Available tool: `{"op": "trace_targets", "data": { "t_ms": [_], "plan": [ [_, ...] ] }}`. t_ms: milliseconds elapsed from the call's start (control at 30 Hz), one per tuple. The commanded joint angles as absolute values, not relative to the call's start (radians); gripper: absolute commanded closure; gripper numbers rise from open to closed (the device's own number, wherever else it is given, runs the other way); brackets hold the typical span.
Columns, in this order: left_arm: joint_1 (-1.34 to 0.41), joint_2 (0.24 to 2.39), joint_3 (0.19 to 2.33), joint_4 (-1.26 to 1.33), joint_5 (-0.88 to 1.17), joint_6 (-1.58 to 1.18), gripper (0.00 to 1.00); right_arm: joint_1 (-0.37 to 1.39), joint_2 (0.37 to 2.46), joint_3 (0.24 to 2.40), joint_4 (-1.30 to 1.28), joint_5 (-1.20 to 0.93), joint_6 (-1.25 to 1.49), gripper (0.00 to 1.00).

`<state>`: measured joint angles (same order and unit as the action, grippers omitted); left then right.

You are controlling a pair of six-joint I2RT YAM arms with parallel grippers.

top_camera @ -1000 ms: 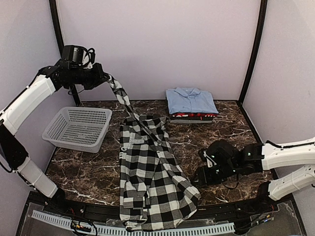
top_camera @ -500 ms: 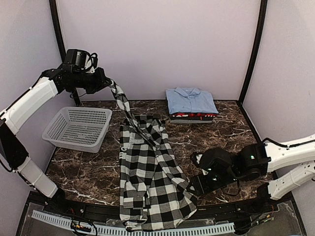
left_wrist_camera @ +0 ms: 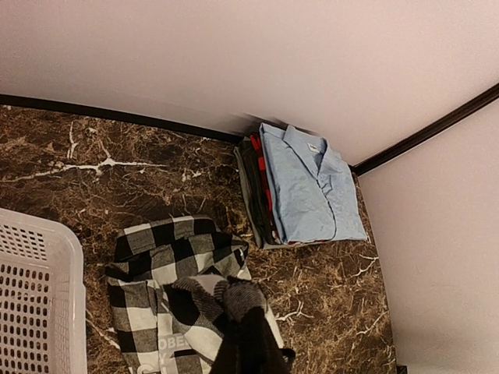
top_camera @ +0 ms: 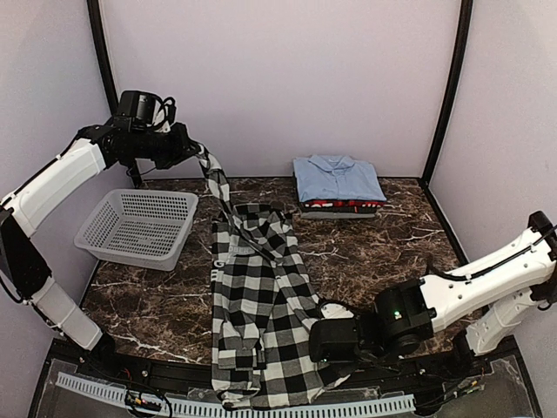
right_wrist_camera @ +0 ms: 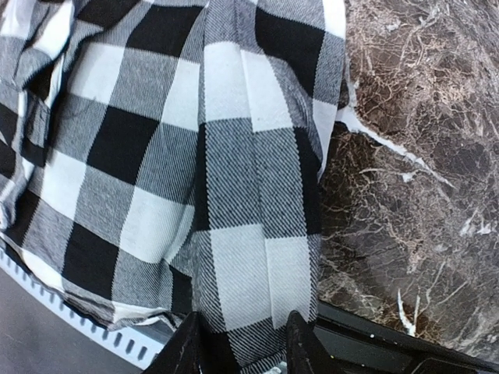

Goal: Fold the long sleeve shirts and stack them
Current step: Pick up the 1/3-folded shirt from the center of the board.

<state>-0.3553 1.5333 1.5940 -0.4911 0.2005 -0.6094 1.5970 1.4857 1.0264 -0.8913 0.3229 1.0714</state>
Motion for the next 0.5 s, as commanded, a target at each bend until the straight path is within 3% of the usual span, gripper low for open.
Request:
{"op": "trace_targets", "data": {
  "t_ms": [0,133,467],
  "plan": [
    [-0.348,1.531,1.573,-0.439,0.224,-0.615,1.0,1.641,1.549,1.085,-1.02,0.386,1.124,0.75],
    [-0.348,1.526,1.559,-0.404,0.251,-0.617,1.0,1.654,1.585,1.095,-1.014,0.395,1.141,0.99],
    [-0.348,1.482,1.565,-0.253,0.297,-0.591,1.0,1.661,1.566,1.11,-0.728,0.347,0.988,1.0]
  ]
}}
